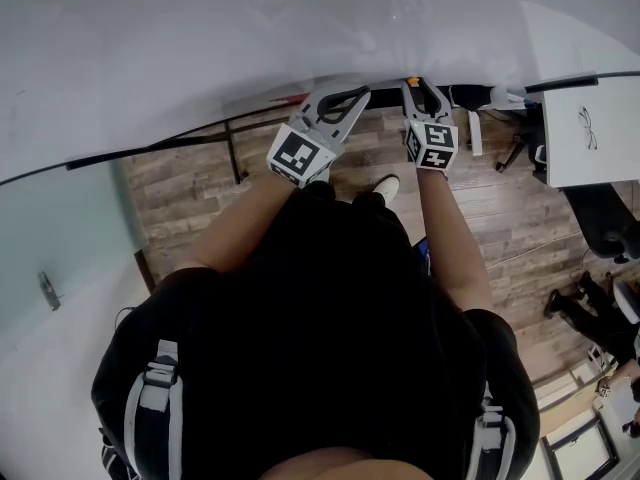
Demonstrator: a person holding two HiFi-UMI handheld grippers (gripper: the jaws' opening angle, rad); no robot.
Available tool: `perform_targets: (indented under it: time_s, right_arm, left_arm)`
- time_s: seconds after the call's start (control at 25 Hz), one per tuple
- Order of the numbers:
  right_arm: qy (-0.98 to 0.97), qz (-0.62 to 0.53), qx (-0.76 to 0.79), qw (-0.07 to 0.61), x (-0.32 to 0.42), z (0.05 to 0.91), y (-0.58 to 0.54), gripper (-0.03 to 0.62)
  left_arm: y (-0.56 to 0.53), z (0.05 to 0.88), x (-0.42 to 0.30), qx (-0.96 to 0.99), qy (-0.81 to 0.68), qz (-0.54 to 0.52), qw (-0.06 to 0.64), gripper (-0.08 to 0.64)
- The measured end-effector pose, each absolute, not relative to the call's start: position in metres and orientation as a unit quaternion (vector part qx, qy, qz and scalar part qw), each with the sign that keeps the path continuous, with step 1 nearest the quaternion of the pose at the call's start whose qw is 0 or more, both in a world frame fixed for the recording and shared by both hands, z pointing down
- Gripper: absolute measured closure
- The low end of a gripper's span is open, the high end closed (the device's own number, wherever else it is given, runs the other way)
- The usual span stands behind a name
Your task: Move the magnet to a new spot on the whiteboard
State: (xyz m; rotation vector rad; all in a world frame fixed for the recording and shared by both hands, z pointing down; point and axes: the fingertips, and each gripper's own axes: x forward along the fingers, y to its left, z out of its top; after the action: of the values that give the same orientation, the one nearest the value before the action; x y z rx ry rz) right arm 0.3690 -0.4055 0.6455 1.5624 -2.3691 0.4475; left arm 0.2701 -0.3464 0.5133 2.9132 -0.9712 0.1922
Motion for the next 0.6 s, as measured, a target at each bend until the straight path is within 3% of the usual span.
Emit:
perform_targets:
  time_s: [0.6]
  right_arm:
    - [-0.813,0.153,0.546,0.130,0.375,0.631,-0.403,0.446]
  left_arm:
    - [-0.347,0.506,0.264,0.945,-0.320,0.065,0.028,0.555]
